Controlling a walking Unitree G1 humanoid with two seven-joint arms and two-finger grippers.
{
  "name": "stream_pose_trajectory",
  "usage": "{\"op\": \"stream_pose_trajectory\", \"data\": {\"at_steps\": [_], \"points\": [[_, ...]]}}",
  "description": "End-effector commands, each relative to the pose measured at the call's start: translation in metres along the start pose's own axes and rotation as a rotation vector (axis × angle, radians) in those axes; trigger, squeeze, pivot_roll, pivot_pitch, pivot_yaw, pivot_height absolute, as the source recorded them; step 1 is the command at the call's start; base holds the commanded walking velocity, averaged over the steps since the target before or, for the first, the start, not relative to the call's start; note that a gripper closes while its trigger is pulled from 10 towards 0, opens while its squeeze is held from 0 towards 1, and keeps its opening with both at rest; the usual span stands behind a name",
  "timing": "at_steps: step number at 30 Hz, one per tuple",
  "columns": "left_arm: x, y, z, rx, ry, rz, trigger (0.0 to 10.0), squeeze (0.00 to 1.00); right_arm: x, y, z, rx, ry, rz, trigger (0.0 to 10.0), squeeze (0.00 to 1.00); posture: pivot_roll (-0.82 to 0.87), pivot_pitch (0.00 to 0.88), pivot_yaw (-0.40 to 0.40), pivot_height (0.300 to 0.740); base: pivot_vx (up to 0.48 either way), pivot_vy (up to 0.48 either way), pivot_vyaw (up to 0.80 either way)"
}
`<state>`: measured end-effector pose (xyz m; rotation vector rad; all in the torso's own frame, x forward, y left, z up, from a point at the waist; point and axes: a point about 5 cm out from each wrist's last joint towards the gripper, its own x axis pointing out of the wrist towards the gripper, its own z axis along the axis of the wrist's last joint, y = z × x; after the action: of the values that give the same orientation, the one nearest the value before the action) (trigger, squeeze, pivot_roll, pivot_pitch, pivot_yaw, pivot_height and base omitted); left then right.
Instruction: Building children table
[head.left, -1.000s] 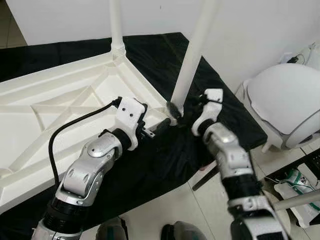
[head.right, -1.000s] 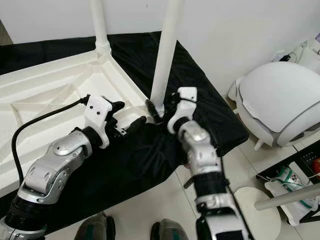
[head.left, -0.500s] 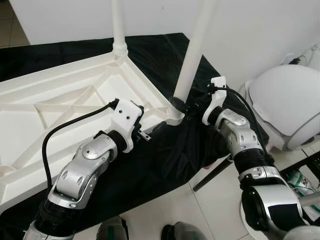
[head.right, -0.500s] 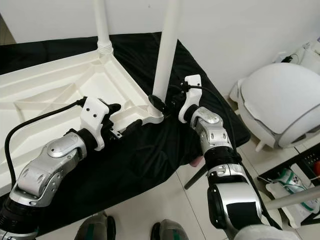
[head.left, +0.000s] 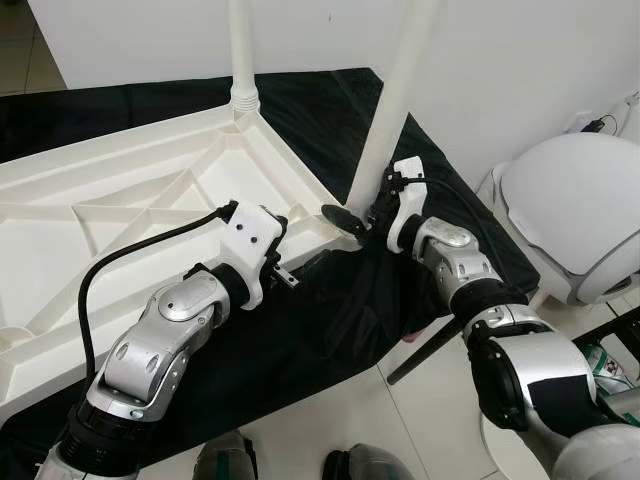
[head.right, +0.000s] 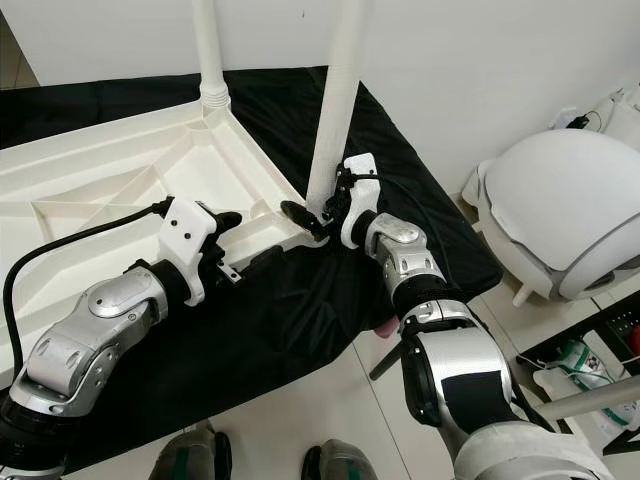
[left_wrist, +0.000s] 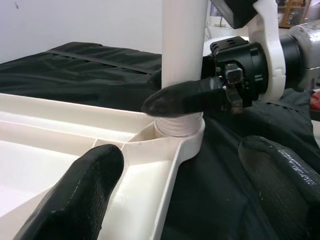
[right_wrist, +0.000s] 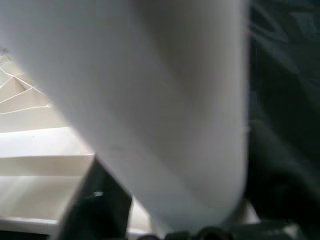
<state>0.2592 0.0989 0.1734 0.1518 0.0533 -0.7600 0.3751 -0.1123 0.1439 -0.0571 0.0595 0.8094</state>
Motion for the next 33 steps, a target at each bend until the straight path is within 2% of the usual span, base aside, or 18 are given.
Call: {"op": "stream_pose_trajectory", "data": {"at_steps": [1,6,7,8,9,14,16,18,20,21,26,28,30,33], "points": [[0.000,-0.010,0.002,0.009,0.004,-0.114,10.0,0.00,0.002,0.005,-0.007,-0.004,0.035,0.026,0.0,0.00,0.06,0.000,-0.078,0.740,0.000,0.000,0.00],[0.000,-0.010,0.001,0.006,0.004,-0.117,10.0,0.00,-0.002,0.002,-0.010,-0.013,0.030,0.013,0.0,0.00,0.06,0.001,-0.077,0.740,0.000,0.000,0.00],[0.001,-0.010,0.001,0.005,0.004,-0.119,10.0,0.00,-0.004,0.001,-0.011,-0.010,0.027,0.003,0.4,0.00,0.05,0.002,-0.076,0.740,0.000,0.000,0.00],[0.001,-0.010,0.001,0.005,0.004,-0.119,10.0,0.00,-0.004,0.001,-0.011,-0.010,0.027,0.003,0.4,0.00,0.05,0.002,-0.076,0.740,0.000,0.000,0.00],[0.001,-0.011,0.001,0.004,0.004,-0.121,10.0,0.00,-0.006,0.000,-0.012,-0.002,0.025,-0.009,10.0,0.00,0.05,0.005,-0.075,0.740,0.000,0.000,0.00],[0.001,-0.013,0.000,-0.004,0.007,-0.134,10.0,0.00,-0.012,-0.006,-0.016,0.021,0.008,-0.100,10.0,0.00,0.03,0.011,-0.068,0.740,0.000,0.000,0.00],[0.001,-0.013,0.000,-0.004,0.007,-0.134,10.0,0.00,-0.012,-0.006,-0.016,0.021,0.008,-0.100,10.0,0.00,0.03,0.011,-0.068,0.740,0.000,0.000,0.00],[0.002,-0.015,-0.001,-0.009,0.010,-0.145,10.0,0.00,-0.014,-0.008,-0.015,0.032,-0.025,-0.197,10.0,0.00,0.02,0.012,-0.065,0.740,0.000,0.000,0.00],[0.002,-0.015,-0.001,-0.009,0.010,-0.145,10.0,0.00,-0.014,-0.008,-0.015,0.032,-0.025,-0.197,10.0,0.00,0.02,0.012,-0.065,0.740,0.000,0.000,0.00],[0.003,-0.017,-0.002,-0.013,0.012,-0.152,10.0,0.00,-0.012,-0.003,-0.014,0.051,-0.066,-0.271,10.0,0.00,0.01,0.011,-0.066,0.740,0.000,0.000,0.00],[0.005,-0.018,-0.004,-0.016,0.012,-0.155,10.0,0.00,-0.010,0.003,-0.017,0.089,-0.072,-0.376,10.0,0.00,0.00,0.002,-0.068,0.740,0.000,0.000,0.00],[0.008,-0.019,-0.004,-0.020,0.008,-0.157,10.0,0.00,-0.008,0.008,-0.024,0.142,-0.059,-0.508,10.0,0.00,-0.01,0.000,-0.071,0.740,0.000,0.000,0.00],[0.008,-0.019,-0.004,-0.020,0.008,-0.157,10.0,0.00,-0.008,0.008,-0.024,0.142,-0.059,-0.508,10.0,0.00,-0.01,0.000,-0.071,0.740,0.000,0.000,0.00],[0.010,-0.019,-0.004,-0.024,0.003,-0.157,10.0,0.00,-0.007,0.018,-0.028,0.169,-0.075,-0.653,10.0,0.00,-0.02,0.000,-0.066,0.740,0.000,0.000,0.00]]}}
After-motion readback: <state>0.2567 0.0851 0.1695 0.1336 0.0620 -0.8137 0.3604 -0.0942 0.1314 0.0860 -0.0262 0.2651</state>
